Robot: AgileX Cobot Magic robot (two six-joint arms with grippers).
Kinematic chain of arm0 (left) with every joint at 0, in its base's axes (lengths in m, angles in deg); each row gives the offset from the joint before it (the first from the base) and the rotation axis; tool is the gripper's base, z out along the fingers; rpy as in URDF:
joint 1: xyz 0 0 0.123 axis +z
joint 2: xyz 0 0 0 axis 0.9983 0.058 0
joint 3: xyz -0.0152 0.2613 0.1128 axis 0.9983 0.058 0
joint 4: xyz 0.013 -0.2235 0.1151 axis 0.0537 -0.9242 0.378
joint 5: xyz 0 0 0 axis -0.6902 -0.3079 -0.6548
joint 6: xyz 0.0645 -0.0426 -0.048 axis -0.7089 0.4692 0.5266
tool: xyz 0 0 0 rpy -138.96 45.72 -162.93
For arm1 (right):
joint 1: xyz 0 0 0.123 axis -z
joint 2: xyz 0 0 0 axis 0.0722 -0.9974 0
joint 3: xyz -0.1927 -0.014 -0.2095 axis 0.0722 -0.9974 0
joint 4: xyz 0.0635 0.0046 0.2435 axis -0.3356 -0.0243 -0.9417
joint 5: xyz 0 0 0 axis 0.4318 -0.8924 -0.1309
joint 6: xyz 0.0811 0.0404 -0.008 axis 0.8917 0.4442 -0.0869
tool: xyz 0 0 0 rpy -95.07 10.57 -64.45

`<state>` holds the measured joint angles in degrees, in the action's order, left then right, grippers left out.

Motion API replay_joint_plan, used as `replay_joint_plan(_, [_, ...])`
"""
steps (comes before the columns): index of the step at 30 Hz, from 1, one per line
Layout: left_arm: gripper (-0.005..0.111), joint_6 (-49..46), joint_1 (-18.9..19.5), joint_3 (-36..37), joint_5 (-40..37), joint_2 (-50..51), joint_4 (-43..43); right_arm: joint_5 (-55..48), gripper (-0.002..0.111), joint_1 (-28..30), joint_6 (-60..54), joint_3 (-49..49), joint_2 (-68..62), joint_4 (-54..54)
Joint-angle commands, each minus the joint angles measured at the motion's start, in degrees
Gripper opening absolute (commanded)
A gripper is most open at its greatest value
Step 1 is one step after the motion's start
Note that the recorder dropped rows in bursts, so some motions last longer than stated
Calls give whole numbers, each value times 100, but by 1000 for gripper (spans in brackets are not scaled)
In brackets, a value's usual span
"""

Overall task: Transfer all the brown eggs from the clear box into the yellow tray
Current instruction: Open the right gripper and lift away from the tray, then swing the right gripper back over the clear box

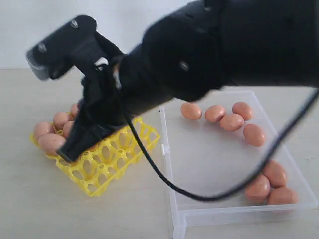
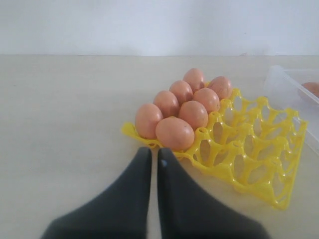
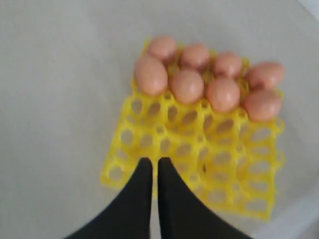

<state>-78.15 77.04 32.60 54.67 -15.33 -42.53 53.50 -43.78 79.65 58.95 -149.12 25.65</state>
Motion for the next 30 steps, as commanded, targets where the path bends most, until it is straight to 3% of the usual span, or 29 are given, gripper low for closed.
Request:
replay_joint_plan(1, [4, 6, -26, 15, 17, -20, -16, -1006, 0, -67, 2416, -1163, 894, 2386])
replay_joint_plan(6, [4, 6, -26, 15, 17, -20, -16, -2858, 0, -57, 4926, -1852, 1328, 4600])
replay_joint_plan(8, [4, 6, -26, 15, 17, -20, -16, -3192, 0, -57, 5291, -1867, 1328, 4926])
replay_joint_plan(11, [4, 6, -26, 15, 17, -20, -16, -2967, 5, 282, 4953, -1774, 1260, 4733])
replay_joint_plan(15, [4, 6, -26, 15, 17, -20, -16, -3033, 24, 1565, 4605, -1320, 741, 3948])
replay_joint_plan(20, [4, 6, -26, 15, 17, -20, -16, -3606, 46, 2884, 1945, -223, -128, 1377])
replay_joint_plan(24, [4, 6, -26, 15, 17, -20, -16, -3967, 50, 3091, 1456, 394, -695, 1125])
replay_joint_plan(30, [4, 6, -26, 15, 17, -20, -16, -3521, 50, 3080, 1511, 812, -1264, 1303])
